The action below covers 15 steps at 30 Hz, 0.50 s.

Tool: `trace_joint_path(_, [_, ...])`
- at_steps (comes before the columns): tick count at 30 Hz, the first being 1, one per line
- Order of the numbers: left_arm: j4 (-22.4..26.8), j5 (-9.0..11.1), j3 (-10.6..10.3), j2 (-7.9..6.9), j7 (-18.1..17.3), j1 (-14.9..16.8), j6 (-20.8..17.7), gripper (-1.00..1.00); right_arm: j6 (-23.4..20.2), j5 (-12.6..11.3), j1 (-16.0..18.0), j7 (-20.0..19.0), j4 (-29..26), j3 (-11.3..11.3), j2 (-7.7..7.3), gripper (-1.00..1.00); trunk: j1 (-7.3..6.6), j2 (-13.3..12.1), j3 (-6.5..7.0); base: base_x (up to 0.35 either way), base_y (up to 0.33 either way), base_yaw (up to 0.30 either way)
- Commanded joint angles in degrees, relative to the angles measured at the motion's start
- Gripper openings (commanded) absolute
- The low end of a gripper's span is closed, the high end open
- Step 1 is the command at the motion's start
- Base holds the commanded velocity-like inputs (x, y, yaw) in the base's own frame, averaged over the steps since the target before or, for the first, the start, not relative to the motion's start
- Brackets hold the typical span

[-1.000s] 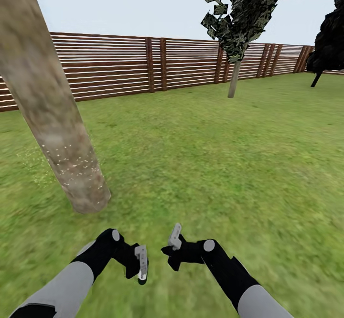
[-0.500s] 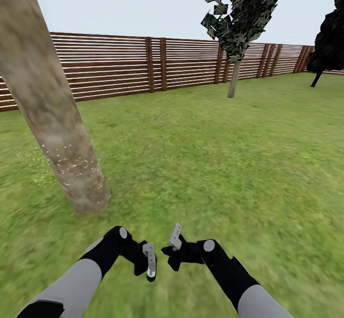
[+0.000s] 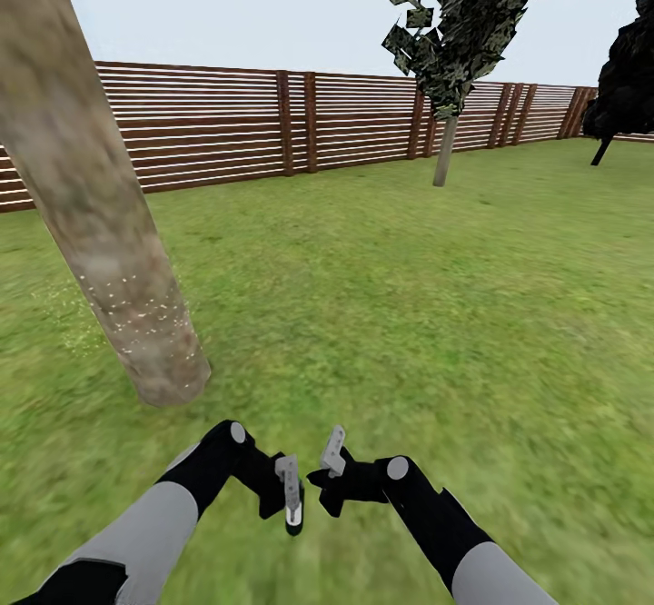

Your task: In the garden, pick up the pesticide atomizer on the floor and spray pesticide onto both trees until each tree trunk is fully covered.

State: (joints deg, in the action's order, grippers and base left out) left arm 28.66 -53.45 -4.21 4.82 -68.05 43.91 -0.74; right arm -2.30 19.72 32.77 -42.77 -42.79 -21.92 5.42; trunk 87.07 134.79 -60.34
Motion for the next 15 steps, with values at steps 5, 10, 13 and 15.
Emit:
trace_joint_path(5, [0.1,-0.2,0.1,0.49,-0.3,0.2,-0.1,-1.00,-0.2,0.2,0.0,-0.2,-0.1,0.0,-0.05,-1.00,-0.01,0.0,-0.05,0.000,0.000,0.000])
trace_joint_path(10, [0.1,-0.2,0.1,1.01,-0.3,0.2,-0.1,-1.00,-0.2,0.2,0.0,-0.2,-0.1,0.1,-0.06,-1.00,-0.01,0.0,-0.05,0.000,0.000,0.000])
trace_joint_path(13, [0.1,-0.2,0.0,1.30,-0.3,0.2,-0.1,-1.00,-0.2,0.2,0.0,-0.2,-0.1,0.0,-0.05,-1.00,-0.01,0.0,-0.05,0.000,0.000,0.000])
trace_joint_path(15, [0.1,-0.2,-0.1,1.30,-0.3,0.2,-0.1,-1.00,-0.2,0.2,0.0,-0.2,-0.1,0.1,-0.06,-1.00,-0.01,0.0,-0.05,0.000,0.000,0.000])
